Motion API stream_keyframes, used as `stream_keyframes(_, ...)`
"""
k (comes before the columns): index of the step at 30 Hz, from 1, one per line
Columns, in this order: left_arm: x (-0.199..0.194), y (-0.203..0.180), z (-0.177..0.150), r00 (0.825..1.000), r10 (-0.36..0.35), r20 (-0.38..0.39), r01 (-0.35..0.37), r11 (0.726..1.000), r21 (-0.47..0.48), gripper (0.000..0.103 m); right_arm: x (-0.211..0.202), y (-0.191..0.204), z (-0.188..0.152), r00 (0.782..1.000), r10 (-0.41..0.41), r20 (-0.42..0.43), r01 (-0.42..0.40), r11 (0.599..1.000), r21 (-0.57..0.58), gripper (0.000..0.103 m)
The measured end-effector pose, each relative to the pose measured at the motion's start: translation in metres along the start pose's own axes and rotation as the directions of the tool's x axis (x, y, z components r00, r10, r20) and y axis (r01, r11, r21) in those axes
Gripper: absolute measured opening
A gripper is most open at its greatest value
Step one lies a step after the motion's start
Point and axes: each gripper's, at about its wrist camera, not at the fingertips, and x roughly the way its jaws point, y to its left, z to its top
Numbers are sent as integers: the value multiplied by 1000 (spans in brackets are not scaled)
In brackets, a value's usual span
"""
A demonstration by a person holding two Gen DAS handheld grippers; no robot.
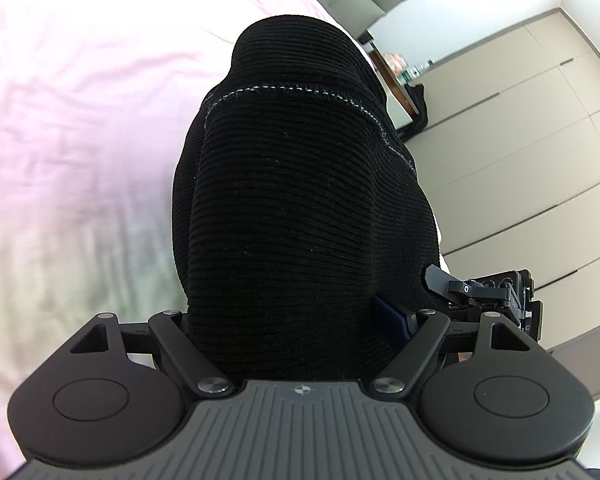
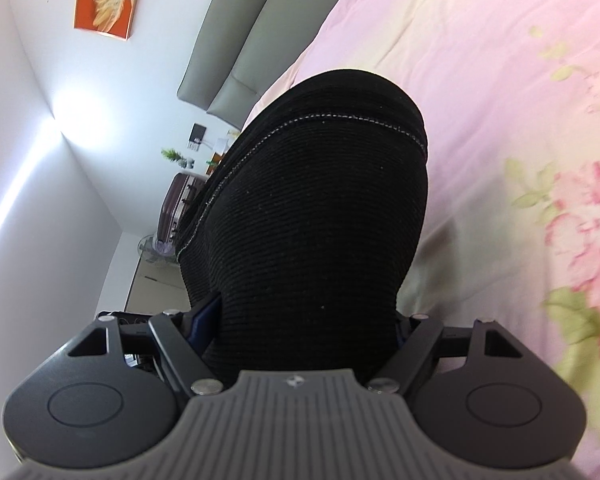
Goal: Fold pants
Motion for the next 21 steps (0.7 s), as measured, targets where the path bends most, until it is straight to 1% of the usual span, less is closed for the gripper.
stream_keyframes(3,26,-9,11,1000,-13,-21,13,1000,11,92,-21,-9,10,1000,-15,26,15,1000,12,74)
stream_keyframes(8,93,-17,42,997,-40,-62,43,999,33,92,-68,-33,36,996,-46,73,44,999,30,74)
stream_keyframes(10,123,-26,51,995,-52,-81,56,998,41,92,-94,-46,48,994,-62,95,58,998,38,74)
stream_keyframes(15,189,-47,78,988,-92,-127,100,993,57,92,-137,-69,78,982,-109,152,102,993,55,74)
stream_keyframes(18,231,-57,96,983,-109,-149,121,990,75,92,-159,-87,104,975,-129,182,119,991,65,74)
stream_keyframes(21,263,-57,114,979,-114,-170,128,989,72,92,-177,-107,128,967,-152,203,139,987,75,74)
